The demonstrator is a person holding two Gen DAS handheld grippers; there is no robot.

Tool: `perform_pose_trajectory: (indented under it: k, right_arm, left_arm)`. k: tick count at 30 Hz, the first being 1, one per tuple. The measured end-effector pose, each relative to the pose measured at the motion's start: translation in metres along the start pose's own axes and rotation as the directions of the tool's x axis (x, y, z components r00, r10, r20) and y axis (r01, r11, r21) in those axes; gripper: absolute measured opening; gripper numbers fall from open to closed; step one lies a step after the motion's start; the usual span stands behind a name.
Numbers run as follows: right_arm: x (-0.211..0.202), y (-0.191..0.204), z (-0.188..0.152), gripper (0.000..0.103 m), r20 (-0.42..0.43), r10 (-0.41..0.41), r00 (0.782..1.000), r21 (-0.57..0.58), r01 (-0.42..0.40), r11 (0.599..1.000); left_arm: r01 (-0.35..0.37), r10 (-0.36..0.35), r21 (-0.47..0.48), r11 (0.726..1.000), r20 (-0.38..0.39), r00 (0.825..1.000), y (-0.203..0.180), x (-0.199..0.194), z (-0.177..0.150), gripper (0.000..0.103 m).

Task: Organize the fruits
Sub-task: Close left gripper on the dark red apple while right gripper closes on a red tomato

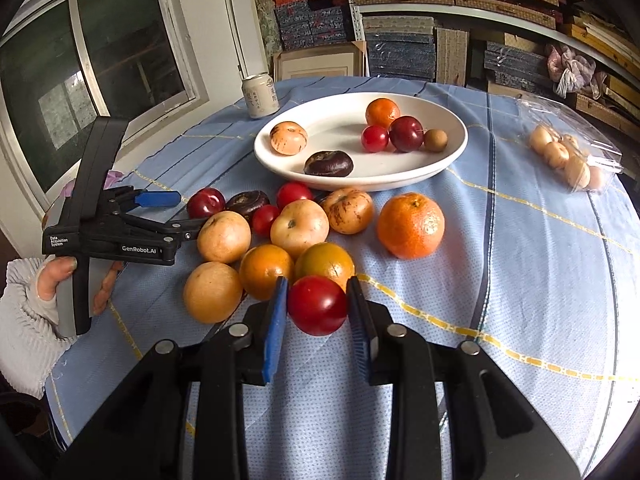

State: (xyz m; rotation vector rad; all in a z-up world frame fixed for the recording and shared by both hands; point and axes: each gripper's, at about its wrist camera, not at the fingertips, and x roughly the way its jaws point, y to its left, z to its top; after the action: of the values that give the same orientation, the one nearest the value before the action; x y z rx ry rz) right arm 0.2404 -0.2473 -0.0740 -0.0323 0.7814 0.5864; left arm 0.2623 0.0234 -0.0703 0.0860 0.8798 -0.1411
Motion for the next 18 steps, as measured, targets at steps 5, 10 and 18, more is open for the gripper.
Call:
perform_pose_trajectory:
  k: [5,10,18]
  right_arm:
    - [0.002,0.001,-0.001,0.029,-0.006,0.001,1.0,-0.002,-0.001,1.0]
    - [0.002,0.001,-0.001,0.029,-0.006,0.003,1.0,0.0,-0.003,1.0]
    - [0.006,0.004,-0.003,0.029,-0.02,0.004,1.0,-0.008,-0.004,1.0]
  left_arm:
    - [-0.018,0.015,0.025,1.0,0.092,0.996,0.001,-0.014,0.004,0.081]
    - [0.023,-0.025,0.038,0.999,0.057,0.998,-0.002,-0.008,0.006,0.064]
    - [0.034,-0.037,0.04,0.999,0.071,0.997,-0.007,0.004,0.023,0.065]
